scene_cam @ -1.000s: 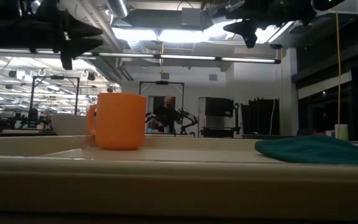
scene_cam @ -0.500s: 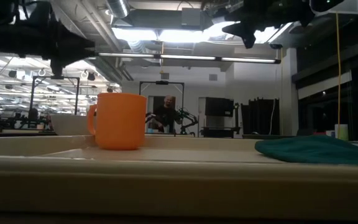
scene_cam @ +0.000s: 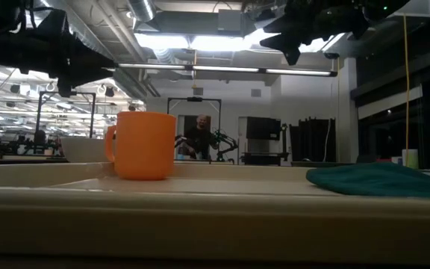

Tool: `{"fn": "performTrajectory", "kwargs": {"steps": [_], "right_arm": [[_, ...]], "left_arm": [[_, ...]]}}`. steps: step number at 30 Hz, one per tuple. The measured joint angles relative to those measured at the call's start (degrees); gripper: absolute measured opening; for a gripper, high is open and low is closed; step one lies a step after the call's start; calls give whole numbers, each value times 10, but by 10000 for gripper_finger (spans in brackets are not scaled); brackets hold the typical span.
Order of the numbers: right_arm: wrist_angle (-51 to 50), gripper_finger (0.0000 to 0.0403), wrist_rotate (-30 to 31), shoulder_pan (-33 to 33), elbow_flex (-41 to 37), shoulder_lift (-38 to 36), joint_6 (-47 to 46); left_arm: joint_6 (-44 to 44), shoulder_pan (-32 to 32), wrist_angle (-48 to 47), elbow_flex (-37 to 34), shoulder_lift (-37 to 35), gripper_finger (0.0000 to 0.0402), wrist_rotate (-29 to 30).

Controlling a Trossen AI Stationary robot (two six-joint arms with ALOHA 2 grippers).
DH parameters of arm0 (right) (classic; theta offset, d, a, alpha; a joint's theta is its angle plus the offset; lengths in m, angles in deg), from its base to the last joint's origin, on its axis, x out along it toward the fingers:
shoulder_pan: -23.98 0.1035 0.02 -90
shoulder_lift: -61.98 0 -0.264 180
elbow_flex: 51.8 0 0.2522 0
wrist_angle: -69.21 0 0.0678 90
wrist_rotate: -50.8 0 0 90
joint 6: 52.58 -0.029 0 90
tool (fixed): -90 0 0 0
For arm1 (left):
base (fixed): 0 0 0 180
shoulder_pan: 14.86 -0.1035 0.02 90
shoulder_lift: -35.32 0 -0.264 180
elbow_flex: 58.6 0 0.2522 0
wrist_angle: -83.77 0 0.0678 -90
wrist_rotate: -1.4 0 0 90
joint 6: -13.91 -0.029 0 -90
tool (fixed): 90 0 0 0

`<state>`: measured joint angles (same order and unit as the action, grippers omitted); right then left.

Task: Set up tray
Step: Put the black plate on the serving tray to the left of the green napkin

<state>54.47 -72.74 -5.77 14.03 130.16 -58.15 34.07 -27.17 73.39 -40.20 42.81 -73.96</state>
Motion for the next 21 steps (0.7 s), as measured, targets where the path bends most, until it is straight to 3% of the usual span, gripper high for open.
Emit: {"fn": "performTrajectory", "kwargs": {"steps": [6,10,16,21], "right_arm": [[10,172,-1,11,0,1,1],[34,172,-1,18,0,1,1],[44,172,-1,30,0,1,1],[46,172,-1,39,0,1,1]], "left_arm": [[-13,41,99,-40,0,143,-12],[-22,77,87,-42,8,143,8],[-51,124,96,-42,10,143,-48],[-79,135,96,-42,10,143,-56]]}}
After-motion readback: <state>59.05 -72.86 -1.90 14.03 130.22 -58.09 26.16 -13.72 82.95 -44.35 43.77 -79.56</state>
